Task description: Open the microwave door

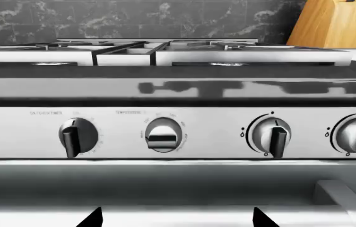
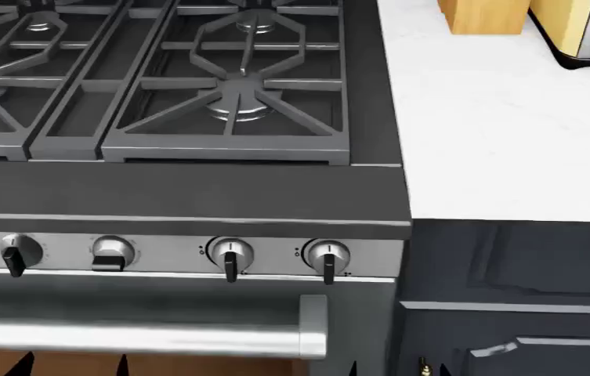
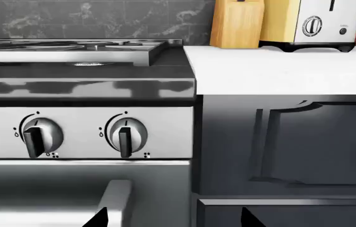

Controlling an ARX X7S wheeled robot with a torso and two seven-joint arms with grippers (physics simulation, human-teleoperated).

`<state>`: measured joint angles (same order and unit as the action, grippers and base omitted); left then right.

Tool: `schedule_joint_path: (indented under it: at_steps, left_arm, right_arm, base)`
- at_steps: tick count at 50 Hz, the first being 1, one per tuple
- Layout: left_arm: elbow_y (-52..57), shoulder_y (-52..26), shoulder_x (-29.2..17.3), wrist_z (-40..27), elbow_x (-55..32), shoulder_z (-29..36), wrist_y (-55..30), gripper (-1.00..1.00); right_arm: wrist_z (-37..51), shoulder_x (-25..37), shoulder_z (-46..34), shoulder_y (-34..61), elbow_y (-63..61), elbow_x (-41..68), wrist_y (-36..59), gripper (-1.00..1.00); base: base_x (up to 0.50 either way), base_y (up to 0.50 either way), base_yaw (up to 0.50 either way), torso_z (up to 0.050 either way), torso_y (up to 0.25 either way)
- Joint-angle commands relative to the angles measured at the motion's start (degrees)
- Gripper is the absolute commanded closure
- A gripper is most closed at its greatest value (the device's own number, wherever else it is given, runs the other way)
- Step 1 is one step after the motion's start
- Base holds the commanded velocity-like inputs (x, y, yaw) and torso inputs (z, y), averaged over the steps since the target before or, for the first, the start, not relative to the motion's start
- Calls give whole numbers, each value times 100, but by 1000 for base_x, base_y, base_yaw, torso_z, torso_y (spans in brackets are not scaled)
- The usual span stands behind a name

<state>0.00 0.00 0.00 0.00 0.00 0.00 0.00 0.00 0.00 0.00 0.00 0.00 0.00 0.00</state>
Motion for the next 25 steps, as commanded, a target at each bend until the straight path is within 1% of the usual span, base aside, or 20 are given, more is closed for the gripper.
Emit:
schedule_joint_path:
  at_steps: [1,3,11,13,17,18,19,20,23,25]
  left_arm:
    - [-26,8,-94,-119,-38,127,68,-100]
    - [-112,-20,-143,-170,-79,188,112,-100]
    - [-22,16,-276,-238,-204,359,118,-100]
    - [3,12,-298,-267,-228,378,105,-100]
    - [251,-12,-347,-387,-227,373,71,-100]
    - [464,-3,-373,-407,-228,366,97,-100]
    - [654,5,-385,-423,-271,345,49,-100]
    - [957,5,-416,-417,-334,321,-30,-100]
    - [1697,6,-501,-505,-284,298,-193,-100]
    - [1977,-4,-532,-528,-312,281,-216,-100]
  right_arm:
    - [289,80,-175,68,281,-150,-67,-100]
    - [494,137,-267,121,351,-303,-39,-100]
    - [553,288,-485,83,291,-298,-58,-100]
    - [823,318,-515,117,310,-556,-223,-100]
    - [1200,364,-532,264,100,-961,-59,-100]
    - [1297,369,-482,303,-105,-1024,5,-100]
    - [1214,384,-464,301,-326,-953,182,-100]
    - [1412,381,-414,331,-588,-1151,253,-100]
    - [1414,414,-269,393,-1123,-1076,532,-100]
    - [1420,477,-247,414,-1313,-1083,523,-100]
  base:
    - [0,0,0,0,0]
    - [0,0,0,0,0]
    - [0,0,0,0,0]
    - [0,0,0,0,0]
    - [0,0,0,0,0]
    - [0,0,0,0,0]
    - [0,0,0,0,0]
    - [0,0,0,0,0]
    - [0,0,0,0,0]
    - [0,0,0,0,0]
